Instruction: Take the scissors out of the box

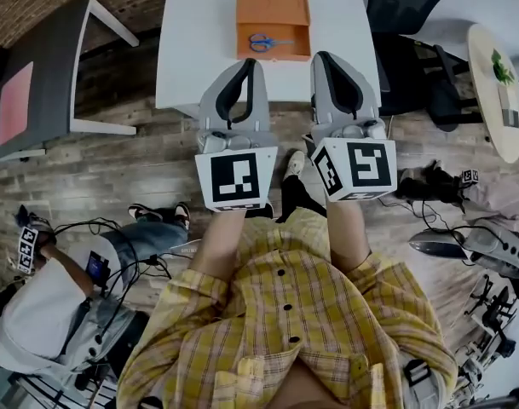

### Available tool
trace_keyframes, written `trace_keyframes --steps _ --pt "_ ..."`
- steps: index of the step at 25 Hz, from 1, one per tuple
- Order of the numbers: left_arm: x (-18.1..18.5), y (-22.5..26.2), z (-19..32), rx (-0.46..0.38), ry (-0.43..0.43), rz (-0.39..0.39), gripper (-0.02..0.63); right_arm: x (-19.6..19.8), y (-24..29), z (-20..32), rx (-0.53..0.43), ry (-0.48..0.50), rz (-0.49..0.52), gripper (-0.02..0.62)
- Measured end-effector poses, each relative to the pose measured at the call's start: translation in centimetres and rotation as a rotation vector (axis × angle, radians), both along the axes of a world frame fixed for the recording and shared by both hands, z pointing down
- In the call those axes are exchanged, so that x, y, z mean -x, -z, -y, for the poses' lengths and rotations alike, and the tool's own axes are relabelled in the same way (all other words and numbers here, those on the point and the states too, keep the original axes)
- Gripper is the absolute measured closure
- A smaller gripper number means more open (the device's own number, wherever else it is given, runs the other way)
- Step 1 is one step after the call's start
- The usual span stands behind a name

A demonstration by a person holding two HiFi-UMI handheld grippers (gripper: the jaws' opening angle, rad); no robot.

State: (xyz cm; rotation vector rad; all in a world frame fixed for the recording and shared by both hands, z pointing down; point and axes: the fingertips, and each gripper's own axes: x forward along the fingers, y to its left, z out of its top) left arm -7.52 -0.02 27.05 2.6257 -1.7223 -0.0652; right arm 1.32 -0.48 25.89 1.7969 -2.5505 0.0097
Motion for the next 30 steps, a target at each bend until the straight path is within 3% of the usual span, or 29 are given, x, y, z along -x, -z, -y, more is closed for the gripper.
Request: trace_keyframes --steps 5,8,23,30 --pt "1.0 -1.1 2.3 0.019 0.007 0.012 0.606 1.1 -0.9 2.4 0.011 0.006 -0.001 0.592" --pt "0.1 -1.7 4.4 0.039 0.021 0.047 0.606 0.1 -1.1 4.4 0.006 0.022 0.004 0.592" --pt "-5.4 -1.5 13.0 0.042 0.139 0.082 0.606 -5.4 -0.1 13.8 -0.026 0.136 0.038 0.592" --pt "-5.0 -2.3 15.5 0.065 0.181 0.087 0.606 -4.3 -1.6 16.7 0.021 0.203 0.022 0.592"
